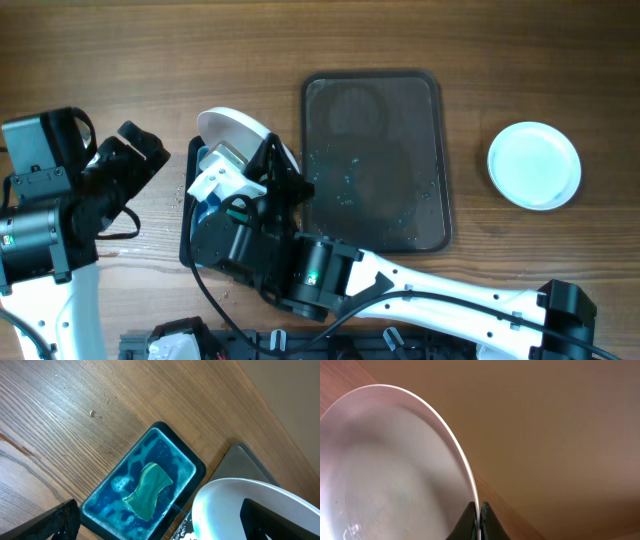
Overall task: Clean dirty plates on tray and stack at the side
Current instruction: 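Lift the scrubbed plate with the right gripper and tilt it over the basin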
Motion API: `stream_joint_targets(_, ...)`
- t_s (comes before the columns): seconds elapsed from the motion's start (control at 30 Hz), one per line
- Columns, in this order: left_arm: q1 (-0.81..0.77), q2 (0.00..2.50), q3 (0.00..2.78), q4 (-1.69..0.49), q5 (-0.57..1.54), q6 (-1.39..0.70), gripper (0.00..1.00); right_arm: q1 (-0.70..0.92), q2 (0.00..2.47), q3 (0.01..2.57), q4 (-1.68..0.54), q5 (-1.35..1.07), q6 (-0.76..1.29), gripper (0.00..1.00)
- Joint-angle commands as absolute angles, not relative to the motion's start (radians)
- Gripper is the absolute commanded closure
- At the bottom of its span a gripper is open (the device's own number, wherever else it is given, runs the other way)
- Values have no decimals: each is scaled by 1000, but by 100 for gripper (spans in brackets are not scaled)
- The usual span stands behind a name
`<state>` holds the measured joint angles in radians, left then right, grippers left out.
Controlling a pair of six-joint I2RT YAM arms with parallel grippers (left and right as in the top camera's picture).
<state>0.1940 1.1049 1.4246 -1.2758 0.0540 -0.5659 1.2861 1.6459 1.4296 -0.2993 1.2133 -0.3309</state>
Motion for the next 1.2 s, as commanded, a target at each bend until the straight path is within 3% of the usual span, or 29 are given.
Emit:
stream_joint_targets(0.0,201,1109,1436,-1274,70,-564,0,1293,1645,1448,-284,1243,-390,96)
stream_joint_targets(0.73,201,1109,1436,-1273,70,-564,0,1285,1646,1448,-262,1243,-385,96)
stream_joint_targets(0.83,201,1109,1436,-1273,70,-564,0,1245,1646,1447,-295,1163,-184,96)
stream_joint_targets(0.9,201,1109,1436,-1273,70,-564,0,1245,1647,1446,-351,1055,-200,96)
stream_joint_targets(1.03,201,1109,1436,-1273,70,-564,0,1214,1663,1445,-356,1148,-120,96)
stream_joint_targets(1.1,201,1109,1436,-1273,70,-564,0,1223,1667,1445,-400,960,-181,96)
stream_joint_targets(1.17,201,1109,1436,-1273,70,-564,0,1232,1685,1445,-402,1036,-213,96)
